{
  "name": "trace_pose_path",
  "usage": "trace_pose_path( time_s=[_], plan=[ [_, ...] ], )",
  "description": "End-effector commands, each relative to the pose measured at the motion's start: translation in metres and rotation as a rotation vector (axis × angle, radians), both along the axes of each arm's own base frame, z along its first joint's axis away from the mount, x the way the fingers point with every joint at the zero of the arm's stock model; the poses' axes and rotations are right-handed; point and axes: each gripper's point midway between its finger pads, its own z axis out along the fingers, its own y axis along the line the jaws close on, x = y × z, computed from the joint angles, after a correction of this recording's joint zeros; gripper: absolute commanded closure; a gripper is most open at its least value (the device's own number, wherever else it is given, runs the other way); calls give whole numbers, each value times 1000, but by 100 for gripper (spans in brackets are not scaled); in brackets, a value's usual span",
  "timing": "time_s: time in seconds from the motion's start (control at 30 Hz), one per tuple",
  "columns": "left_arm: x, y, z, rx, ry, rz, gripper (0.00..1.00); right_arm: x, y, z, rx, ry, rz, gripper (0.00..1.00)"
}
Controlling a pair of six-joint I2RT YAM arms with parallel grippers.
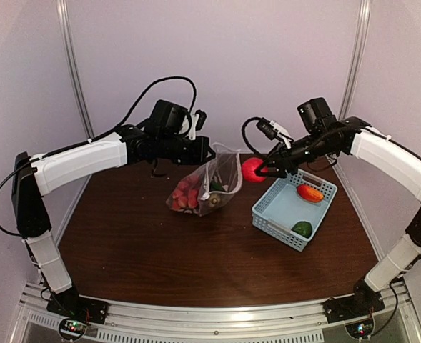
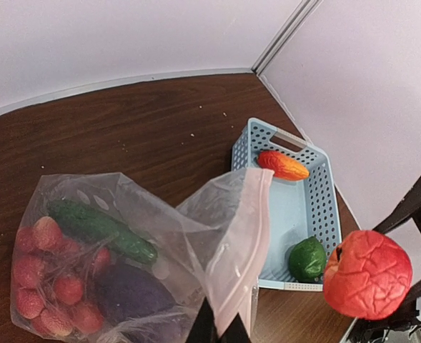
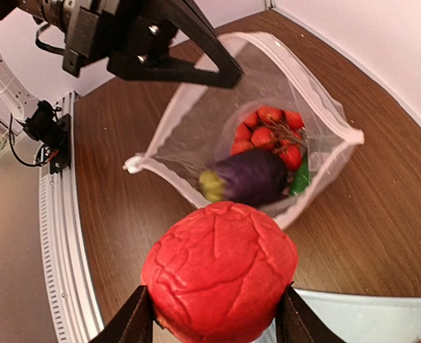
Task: Place the food in the zip-top bag and seal the zipper
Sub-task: Pick up the fake fruit from the bin, then place the fake fruit in the zipper food storage bag.
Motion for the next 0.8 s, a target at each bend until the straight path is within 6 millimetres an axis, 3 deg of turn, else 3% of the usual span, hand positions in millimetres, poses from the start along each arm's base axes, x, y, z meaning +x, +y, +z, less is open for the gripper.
trace_pose_path(
  time_s=[0.0, 0.13, 0.3, 0.4, 0.57, 0.63, 0.77],
  plan=[
    [8, -5, 7, -54, -12, 9, 100, 14, 43, 21, 126, -6, 30, 63],
    [6, -2, 10, -61, -10, 15, 100, 35, 72, 18, 125, 5, 9, 63],
    [7, 4, 16, -63, -27, 36, 100, 58, 88, -10, -2, -3, -75, 48],
    [7, 6, 18, -65, -34, 38, 100, 60, 84, -9, -22, -8, -110, 34],
    [9, 9, 19, -68, -37, 46, 100, 46, 68, 21, -11, -88, -113, 26],
    [8, 10, 21, -71, -39, 45, 100, 44, 58, 19, -36, -99, -144, 27],
    [8, 11, 20, -80, -42, 50, 100, 54, 36, -9, -120, -113, -272, 43]
  ],
)
